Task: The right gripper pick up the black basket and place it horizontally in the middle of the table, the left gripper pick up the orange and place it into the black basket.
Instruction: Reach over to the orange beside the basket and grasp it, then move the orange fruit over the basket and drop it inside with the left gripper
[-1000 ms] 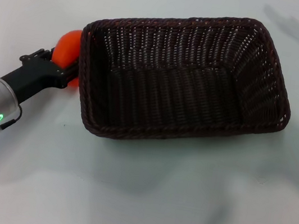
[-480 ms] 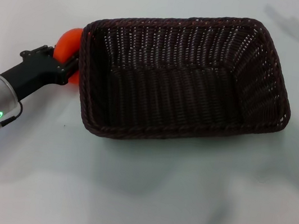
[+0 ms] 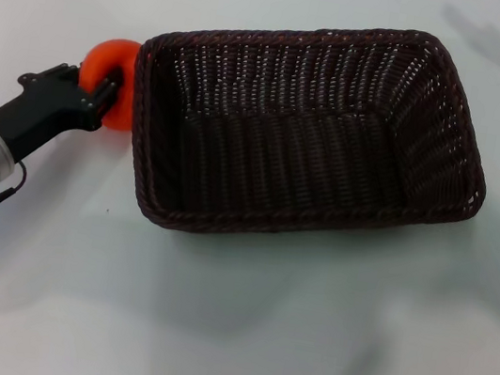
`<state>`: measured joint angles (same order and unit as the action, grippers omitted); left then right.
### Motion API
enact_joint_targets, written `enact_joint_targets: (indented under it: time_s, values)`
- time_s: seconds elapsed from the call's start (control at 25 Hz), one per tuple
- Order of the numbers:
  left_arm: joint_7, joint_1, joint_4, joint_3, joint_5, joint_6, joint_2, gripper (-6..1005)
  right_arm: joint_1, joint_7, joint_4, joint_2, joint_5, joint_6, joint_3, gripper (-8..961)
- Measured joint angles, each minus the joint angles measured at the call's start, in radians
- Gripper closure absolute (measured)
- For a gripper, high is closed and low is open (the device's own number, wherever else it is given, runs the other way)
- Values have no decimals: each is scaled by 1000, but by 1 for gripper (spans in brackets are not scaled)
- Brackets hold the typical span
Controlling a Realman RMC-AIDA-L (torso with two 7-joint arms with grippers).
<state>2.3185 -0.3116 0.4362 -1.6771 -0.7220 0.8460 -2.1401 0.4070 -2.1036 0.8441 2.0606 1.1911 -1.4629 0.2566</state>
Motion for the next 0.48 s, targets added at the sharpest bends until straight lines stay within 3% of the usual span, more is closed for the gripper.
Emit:
enact_joint_targets:
  time_s: [0.48]
  values:
    - [-4, 41, 24, -105, -1, 89, 2, 703, 3, -2, 0, 4, 13, 3, 0, 134]
